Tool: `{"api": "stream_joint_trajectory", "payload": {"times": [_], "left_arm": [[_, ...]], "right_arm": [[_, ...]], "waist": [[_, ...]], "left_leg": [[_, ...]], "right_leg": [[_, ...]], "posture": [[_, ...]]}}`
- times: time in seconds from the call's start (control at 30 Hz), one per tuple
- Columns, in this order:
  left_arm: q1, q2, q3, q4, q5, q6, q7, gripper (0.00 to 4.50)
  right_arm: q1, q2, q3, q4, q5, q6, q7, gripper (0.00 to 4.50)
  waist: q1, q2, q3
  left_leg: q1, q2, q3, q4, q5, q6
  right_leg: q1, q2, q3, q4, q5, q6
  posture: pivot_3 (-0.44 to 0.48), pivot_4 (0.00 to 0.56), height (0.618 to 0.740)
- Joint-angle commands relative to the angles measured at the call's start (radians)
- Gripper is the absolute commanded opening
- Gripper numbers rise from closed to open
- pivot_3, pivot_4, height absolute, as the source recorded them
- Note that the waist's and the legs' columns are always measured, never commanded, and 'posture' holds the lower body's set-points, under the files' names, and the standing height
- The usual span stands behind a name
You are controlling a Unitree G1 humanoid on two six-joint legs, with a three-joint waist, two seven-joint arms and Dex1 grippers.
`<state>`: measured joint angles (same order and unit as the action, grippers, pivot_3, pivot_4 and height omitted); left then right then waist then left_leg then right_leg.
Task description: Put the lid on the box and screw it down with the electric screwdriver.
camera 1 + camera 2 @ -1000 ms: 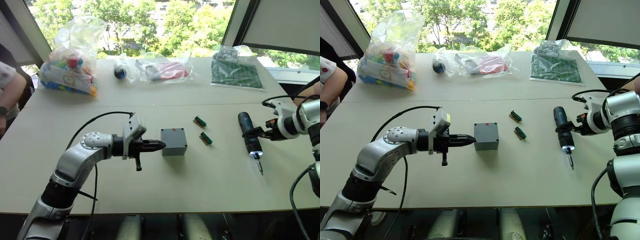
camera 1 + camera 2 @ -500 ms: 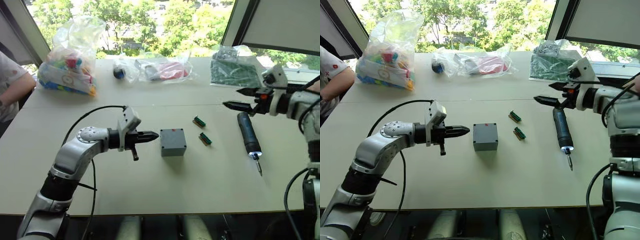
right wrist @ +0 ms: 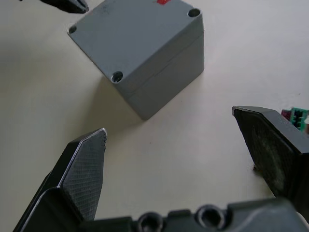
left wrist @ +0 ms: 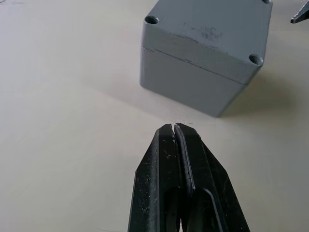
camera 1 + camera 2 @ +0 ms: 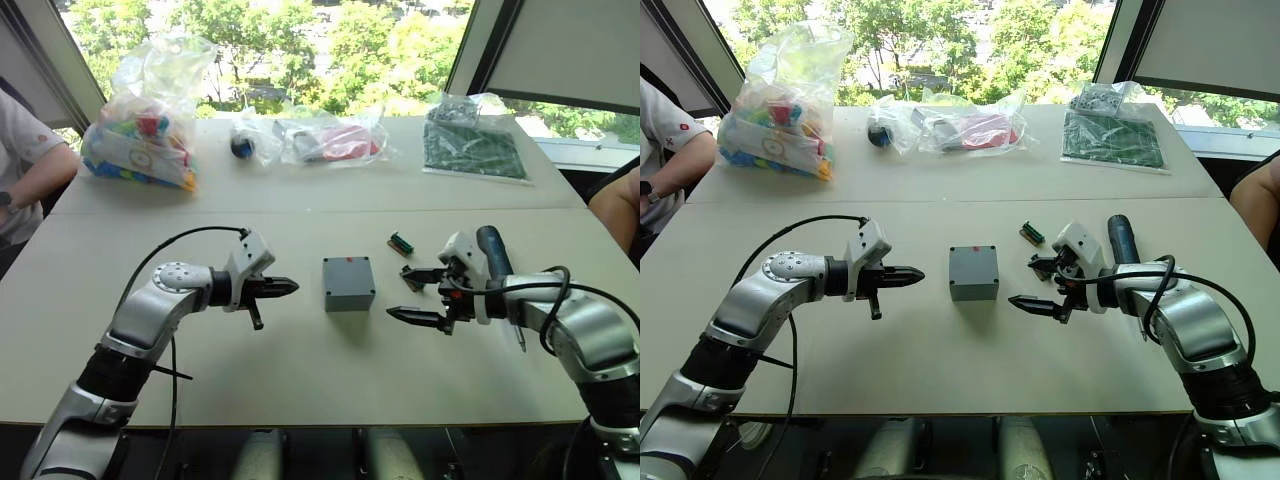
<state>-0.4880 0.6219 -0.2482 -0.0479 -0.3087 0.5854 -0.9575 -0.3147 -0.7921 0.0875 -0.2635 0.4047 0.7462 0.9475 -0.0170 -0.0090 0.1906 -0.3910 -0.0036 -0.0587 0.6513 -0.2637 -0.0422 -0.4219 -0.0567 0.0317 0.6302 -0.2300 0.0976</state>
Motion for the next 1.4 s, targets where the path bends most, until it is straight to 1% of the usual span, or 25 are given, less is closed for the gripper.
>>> {"api": "stream_joint_trajectory", "payload": {"times": [0.03, 0.17, 0.33, 0.5, 0.67, 0.77, 0.87, 0.97, 1.13, 1.2, 1.27, 1.33, 1.4], "left_arm": [[-0.036, -0.032, -0.010, 0.014, 0.030, -0.050, -0.002, 0.00], [-0.088, -0.097, -0.034, 0.072, 0.067, -0.089, 0.008, 0.00], [-0.140, -0.143, -0.051, 0.144, 0.104, -0.139, -0.008, 0.00], [-0.183, -0.169, -0.062, 0.221, 0.137, -0.201, -0.037, 0.00], [-0.240, -0.213, -0.048, 0.332, 0.169, -0.264, -0.028, 0.00], [-0.252, -0.195, -0.041, 0.363, 0.189, -0.295, -0.045, 0.00], [-0.231, -0.145, -0.030, 0.331, 0.192, -0.284, -0.080, 0.00], [-0.154, -0.064, -0.022, 0.221, 0.169, -0.236, -0.136, 0.00], [-0.045, -0.003, -0.023, 0.041, 0.121, -0.140, -0.179, 0.00], [0.001, 0.009, -0.027, -0.031, 0.105, -0.095, -0.180, 0.00], [0.024, 0.011, -0.034, -0.069, 0.104, -0.071, -0.172, 0.00], [0.026, -0.002, -0.059, -0.070, 0.142, -0.083, -0.140, 0.00], [0.013, -0.027, -0.073, -0.054, 0.169, -0.095, -0.103, 0.00]], "right_arm": [[-0.019, 0.027, 0.013, -0.028, -0.014, -0.030, -0.022, 4.48], [-0.032, 0.044, 0.050, -0.045, -0.012, -0.015, -0.016, 4.48], [-0.023, 0.043, 0.074, -0.131, 0.039, 0.056, -0.003, 4.48], [-0.017, 0.059, 0.087, -0.227, 0.104, 0.153, -0.017, 4.48], [-0.007, 0.074, 0.089, -0.291, 0.139, 0.213, -0.054, 4.48], [-0.009, 0.065, 0.071, -0.305, 0.150, 0.227, -0.071, 4.48], [-0.001, 0.013, 0.032, -0.302, 0.148, 0.225, -0.063, 4.48], [-0.009, -0.059, 0.003, -0.241, 0.086, 0.162, -0.060, 4.48], [-0.058, -0.064, 0.033, -0.109, 0.015, 0.040, -0.045, 4.48], [-0.100, -0.043, 0.072, -0.026, -0.033, -0.029, -0.029, 4.48], [-0.130, -0.018, 0.099, 0.040, -0.066, -0.080, -0.022, 4.48], [-0.150, 0.000, 0.138, 0.091, -0.095, -0.132, 0.014, 4.48], [-0.160, 0.015, 0.159, 0.106, -0.097, -0.153, 0.050, 4.48]], "waist": [[0.000, 0.000, 0.000], [0.003, 0.000, 0.000], [0.003, 0.000, 0.000], [0.001, 0.000, 0.000], [0.005, -0.001, 0.000], [0.002, -0.001, 0.000], [0.000, -0.001, 0.000], [-0.002, -0.001, 0.000], [0.004, -0.002, 0.000], [0.002, -0.002, 0.000], [0.000, -0.002, 0.000], [0.002, -0.002, 0.000], [0.003, -0.002, 0.000]], "left_leg": [[0.000, 0.000, 0.000, 0.000, 0.000, 0.000], [0.000, 0.000, 0.000, 0.001, 0.000, 0.000], [0.000, 0.000, 0.000, 0.001, 0.000, 0.000], [0.000, 0.000, -0.001, 0.001, 0.000, 0.000], [0.000, 0.000, -0.001, 0.001, 0.000, 0.000], [-0.001, 0.000, -0.001, 0.001, 0.000, 0.000], [0.000, 0.000, -0.001, 0.001, 0.000, 0.000], [0.000, 0.000, -0.001, 0.001, 0.000, 0.000], [0.000, 0.000, -0.001, 0.000, 0.000, 0.000], [0.000, 0.000, -0.001, 0.001, 0.000, 0.000], [0.000, 0.000, -0.001, 0.001, 0.000, 0.000], [0.000, 0.001, -0.001, 0.001, 0.000, 0.000], [0.000, 0.000, -0.001, 0.001, 0.000, 0.000]], "right_leg": [[0.000, 0.000, 0.000, 0.000, 0.000, 0.000], [0.000, 0.000, 0.000, 0.000, 0.000, 0.000], [0.000, 0.000, 0.000, 0.000, 0.000, 0.000], [0.000, 0.000, 0.000, 0.001, 0.000, 0.000], [0.000, 0.000, -0.001, 0.001, 0.000, 0.000], [0.000, 0.000, 0.000, 0.000, 0.000, 0.000], [0.000, 0.000, 0.000, 0.001, 0.000, 0.000], [0.000, 0.000, -0.001, 0.001, 0.000, 0.000], [0.000, 0.000, -0.001, 0.001, 0.000, 0.000], [0.000, 0.000, -0.001, 0.001, 0.000, 0.000], [0.000, 0.000, -0.001, 0.000, 0.000, 0.000], [0.000, 0.000, -0.001, 0.000, 0.000, 0.000], [0.000, 0.000, -0.001, 0.001, 0.000, 0.000]], "posture": [[0.000, 0.150, 0.740], [0.000, 0.150, 0.740], [0.000, 0.150, 0.740], [0.000, 0.150, 0.740], [0.000, 0.150, 0.740], [0.000, 0.150, 0.740], [0.000, 0.150, 0.740], [0.000, 0.150, 0.740], [0.000, 0.150, 0.740], [0.000, 0.150, 0.740], [0.000, 0.150, 0.740], [0.000, 0.150, 0.740], [0.000, 0.150, 0.740]]}}
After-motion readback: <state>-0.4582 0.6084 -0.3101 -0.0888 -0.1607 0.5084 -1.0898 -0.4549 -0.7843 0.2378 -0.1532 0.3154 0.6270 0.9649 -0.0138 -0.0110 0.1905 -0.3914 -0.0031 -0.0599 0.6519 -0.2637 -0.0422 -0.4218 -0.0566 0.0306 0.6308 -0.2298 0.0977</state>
